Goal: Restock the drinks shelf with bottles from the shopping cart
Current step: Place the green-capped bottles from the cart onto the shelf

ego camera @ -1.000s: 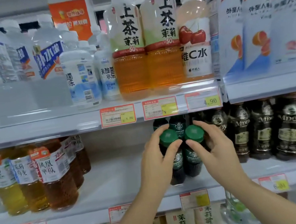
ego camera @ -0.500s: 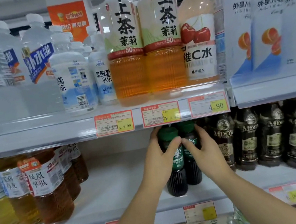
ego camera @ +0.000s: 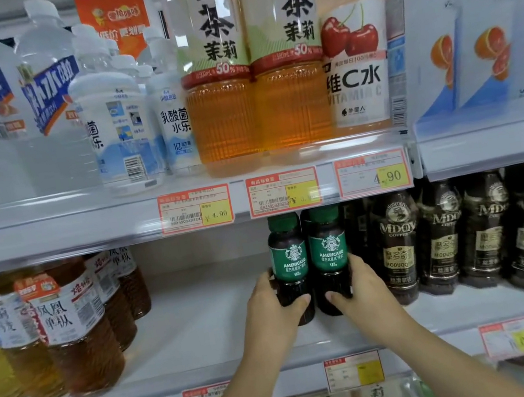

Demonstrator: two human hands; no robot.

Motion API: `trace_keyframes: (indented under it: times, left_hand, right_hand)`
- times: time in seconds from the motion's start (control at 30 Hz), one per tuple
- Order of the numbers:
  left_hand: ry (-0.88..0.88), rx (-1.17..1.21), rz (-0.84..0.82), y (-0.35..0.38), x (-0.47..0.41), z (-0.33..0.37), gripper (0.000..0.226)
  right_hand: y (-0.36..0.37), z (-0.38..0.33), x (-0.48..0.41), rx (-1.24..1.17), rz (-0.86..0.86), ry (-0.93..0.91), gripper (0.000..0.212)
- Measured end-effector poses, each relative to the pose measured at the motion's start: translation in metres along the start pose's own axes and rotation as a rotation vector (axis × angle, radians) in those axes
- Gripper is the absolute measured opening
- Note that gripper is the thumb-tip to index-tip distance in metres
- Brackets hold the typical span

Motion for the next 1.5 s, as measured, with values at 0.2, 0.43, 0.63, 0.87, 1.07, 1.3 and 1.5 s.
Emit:
trace_keyframes:
  times: [0.2,0.43,0.63,0.87,1.07,1.3,1.5]
  left_hand:
    - [-0.008,-0.034,-0.026,0.004,-0.016,-0.004,0.046]
    - [0.009,-0.058,-0.040,0.007,-0.023,-0.003,0.042]
    - [0.031,-0.097,-0.078,0.009,-0.025,-0.001,0.044]
    - [0.043,-0.199,-0.097,-0.004,0.003,0.007,0.055]
    - [0.335,-0.269,0.097,-0.058,0.119,-0.007,0.033]
    - [0.014,-0.317,0.226,-0.119,0.246,-0.163,0.023]
    - [-0.499,-0.216,0.408,-0.160,0.390,-0.320,0.025]
  right_hand:
    - [0.002,0.000,-0.007,-0.003,0.020,0.036,0.063]
    - [0.003,0.001,-0.010,-0.002,0.024,0.053,0.061]
    - [0.004,0.005,-0.012,-0.010,0.038,0.045,0.062]
    - [0.000,-0.006,0.001,0.023,0.068,0.015,0.072]
    - [0.049,-0.067,0.089,0.162,0.216,-0.403,0.034]
    - [0.255,-0.072,0.134,0.145,-0.384,-0.459,0.023]
    - [0.440,-0.032,0.185,0.182,-0.784,-0.356,0.020]
Point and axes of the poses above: each hand's wrist, its own x-axis away from the middle knuckle, its own y-axis out of the palm, z = x × y, the point moved 7 cm from there along -x, towards the middle knuckle, and after that the axes turned 13 degrees about -z, right-handed, at the moved point
